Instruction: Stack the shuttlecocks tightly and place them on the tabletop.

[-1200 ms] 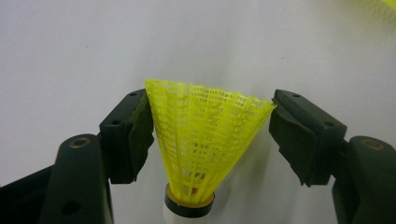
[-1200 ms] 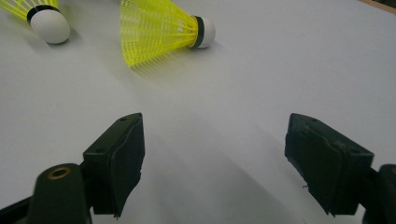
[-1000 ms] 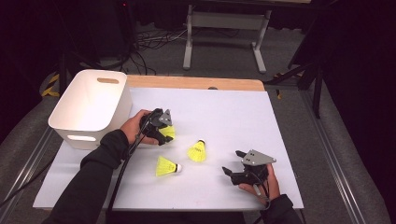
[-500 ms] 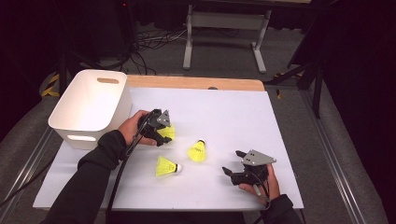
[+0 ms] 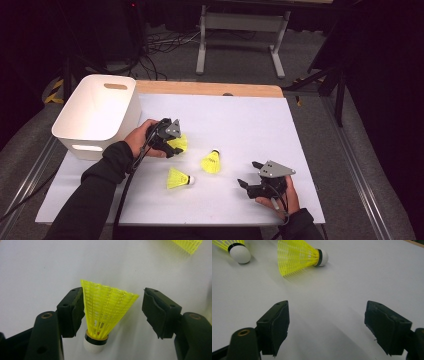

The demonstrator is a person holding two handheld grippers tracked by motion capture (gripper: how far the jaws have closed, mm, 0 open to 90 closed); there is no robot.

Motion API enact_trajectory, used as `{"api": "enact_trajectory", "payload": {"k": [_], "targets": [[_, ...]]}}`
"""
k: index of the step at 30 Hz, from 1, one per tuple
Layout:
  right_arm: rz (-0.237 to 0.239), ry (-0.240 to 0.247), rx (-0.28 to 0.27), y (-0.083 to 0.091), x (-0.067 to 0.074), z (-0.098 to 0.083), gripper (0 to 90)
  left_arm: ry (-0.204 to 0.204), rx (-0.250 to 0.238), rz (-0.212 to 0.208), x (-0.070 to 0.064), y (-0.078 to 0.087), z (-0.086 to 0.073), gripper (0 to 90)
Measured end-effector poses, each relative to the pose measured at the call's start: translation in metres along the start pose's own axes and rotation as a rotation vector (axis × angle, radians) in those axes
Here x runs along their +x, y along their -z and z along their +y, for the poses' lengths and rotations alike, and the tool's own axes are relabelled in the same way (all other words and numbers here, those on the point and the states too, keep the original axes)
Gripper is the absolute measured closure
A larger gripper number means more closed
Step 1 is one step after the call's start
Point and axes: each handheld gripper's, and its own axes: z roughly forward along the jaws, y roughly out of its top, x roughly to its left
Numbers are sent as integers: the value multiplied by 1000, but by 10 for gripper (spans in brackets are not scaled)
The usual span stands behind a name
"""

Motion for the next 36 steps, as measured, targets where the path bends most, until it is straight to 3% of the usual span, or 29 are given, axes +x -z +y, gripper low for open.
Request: {"api": "enact_trajectory", "payload": {"k": [18,25,28,30,36], "targets": [[-12,-6,-14,4,-2,0,212,22,-68,48,-3,13,-2,285],[-20,-5,-21,6,-2,1,212,13,-129,109,-13,28,-3,239],[-24,-5,-23,6,-2,1,212,-2,-176,154,-22,39,-6,218],[-28,-2,-25,7,-2,2,212,-5,-181,153,-24,42,-8,211],[-37,3,-26,7,-1,3,212,-17,-229,204,-39,56,-15,178]]}}
